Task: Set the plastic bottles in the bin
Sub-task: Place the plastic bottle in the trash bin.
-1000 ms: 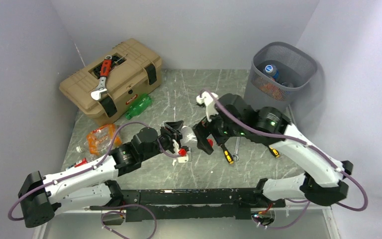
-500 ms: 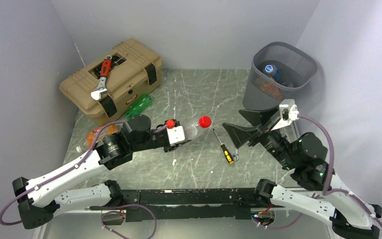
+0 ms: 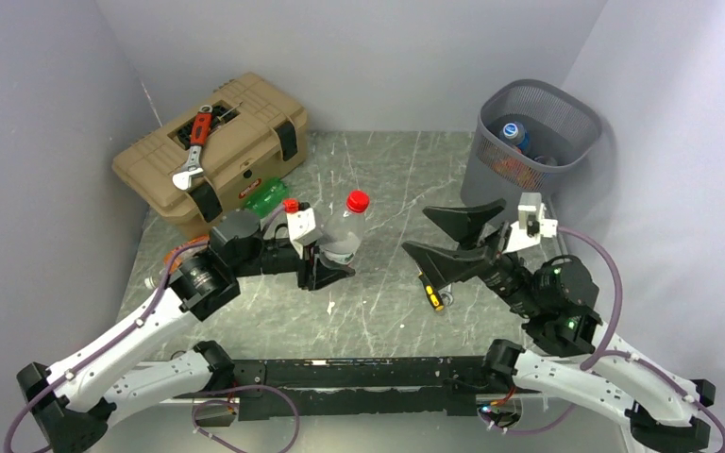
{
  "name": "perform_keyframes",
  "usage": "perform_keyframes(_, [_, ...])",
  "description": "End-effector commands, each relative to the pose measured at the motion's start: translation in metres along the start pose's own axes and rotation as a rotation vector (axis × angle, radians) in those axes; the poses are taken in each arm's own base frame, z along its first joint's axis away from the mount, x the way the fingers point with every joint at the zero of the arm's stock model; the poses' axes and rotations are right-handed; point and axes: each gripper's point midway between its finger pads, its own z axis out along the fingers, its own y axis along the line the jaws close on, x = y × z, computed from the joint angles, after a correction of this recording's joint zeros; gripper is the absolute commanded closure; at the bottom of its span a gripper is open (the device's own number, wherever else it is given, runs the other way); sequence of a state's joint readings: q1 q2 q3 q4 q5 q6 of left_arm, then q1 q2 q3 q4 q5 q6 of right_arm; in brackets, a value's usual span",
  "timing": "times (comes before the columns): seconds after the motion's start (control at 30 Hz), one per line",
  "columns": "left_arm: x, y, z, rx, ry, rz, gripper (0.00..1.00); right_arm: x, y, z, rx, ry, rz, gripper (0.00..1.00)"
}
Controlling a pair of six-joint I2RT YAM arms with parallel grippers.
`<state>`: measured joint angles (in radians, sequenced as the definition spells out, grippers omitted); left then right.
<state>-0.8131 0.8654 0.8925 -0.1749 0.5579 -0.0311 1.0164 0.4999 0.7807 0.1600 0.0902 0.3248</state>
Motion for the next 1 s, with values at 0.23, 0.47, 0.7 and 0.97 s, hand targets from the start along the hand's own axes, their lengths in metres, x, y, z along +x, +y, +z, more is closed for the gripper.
perform_keyframes(0.23, [-0.008, -0.022, 0.006, 0.185, -0.026, -0.076, 0.5, -0.013, 0.031, 0.034, -0.139, -0.033, -0.003, 0.07])
perform_keyframes(0.47, [-0.004, -0.021, 0.008, 0.19, -0.012, -0.071, 0.5, 0.005, 0.027, 0.067, -0.09, 0.09, -0.002, 0.13])
perform_keyframes(0.7, [-0.001, -0.015, 0.006, 0.145, -0.012, -0.049, 0.49, 0.023, 0.034, 0.088, -0.11, 0.172, 0.054, 0.28])
perform_keyframes(0.97, [-0.002, -0.014, 0.004, 0.131, -0.017, -0.032, 0.48, 0.029, 0.036, 0.093, -0.117, 0.16, 0.115, 0.42])
